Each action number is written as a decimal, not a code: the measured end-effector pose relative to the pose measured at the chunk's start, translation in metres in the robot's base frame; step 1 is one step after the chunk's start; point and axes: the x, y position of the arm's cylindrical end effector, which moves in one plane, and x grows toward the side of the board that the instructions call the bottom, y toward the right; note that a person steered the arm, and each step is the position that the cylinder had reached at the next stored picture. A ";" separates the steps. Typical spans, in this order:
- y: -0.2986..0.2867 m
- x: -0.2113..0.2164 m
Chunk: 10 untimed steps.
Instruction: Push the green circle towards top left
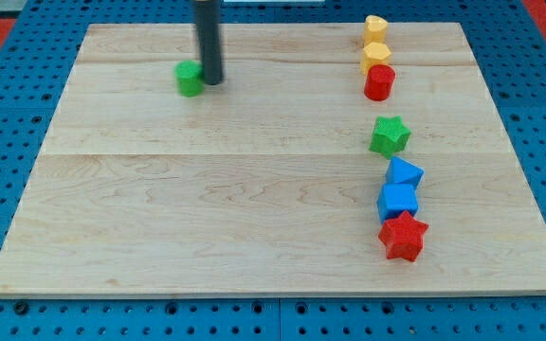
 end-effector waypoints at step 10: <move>0.031 -0.057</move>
